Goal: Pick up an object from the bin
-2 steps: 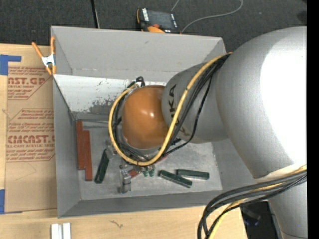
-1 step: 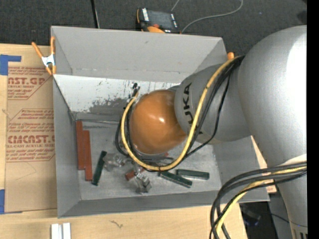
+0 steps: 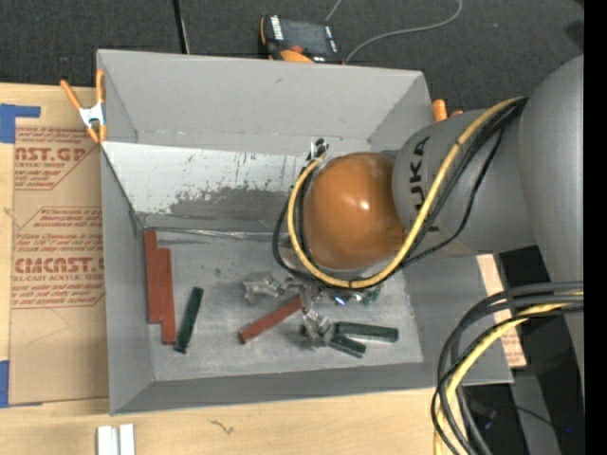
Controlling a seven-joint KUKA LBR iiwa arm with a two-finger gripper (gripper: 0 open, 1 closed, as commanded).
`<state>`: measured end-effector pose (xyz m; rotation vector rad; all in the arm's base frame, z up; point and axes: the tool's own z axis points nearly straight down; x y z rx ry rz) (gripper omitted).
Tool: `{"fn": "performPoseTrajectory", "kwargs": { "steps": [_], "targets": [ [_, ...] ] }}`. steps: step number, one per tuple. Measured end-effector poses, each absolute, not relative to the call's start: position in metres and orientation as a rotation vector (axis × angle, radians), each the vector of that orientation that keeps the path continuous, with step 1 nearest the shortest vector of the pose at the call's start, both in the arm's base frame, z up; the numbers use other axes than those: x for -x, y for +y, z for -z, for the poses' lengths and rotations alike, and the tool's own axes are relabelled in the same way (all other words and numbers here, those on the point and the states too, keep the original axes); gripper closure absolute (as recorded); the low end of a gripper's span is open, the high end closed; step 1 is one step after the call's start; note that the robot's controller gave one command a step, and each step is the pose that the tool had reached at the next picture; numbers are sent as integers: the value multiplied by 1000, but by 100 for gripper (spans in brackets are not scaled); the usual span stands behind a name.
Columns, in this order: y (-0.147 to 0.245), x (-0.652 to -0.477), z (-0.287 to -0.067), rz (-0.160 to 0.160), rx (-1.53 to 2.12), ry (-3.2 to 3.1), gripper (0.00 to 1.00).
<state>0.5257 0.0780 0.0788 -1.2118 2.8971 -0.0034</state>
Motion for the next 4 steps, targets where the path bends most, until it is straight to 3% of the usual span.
{"fn": "performPoseTrajectory", "kwargs": {
  "steps": [1, 2, 3, 4],
  "targets": [
    [83, -524, -79, -4, 1222, 2894, 100],
    [104, -528, -180, 0, 1267, 2864, 100],
    [94, -551, -164, -2, 1519, 2747, 100],
    [122, -546, -272, 2, 1511, 2741, 100]
  ]
}}
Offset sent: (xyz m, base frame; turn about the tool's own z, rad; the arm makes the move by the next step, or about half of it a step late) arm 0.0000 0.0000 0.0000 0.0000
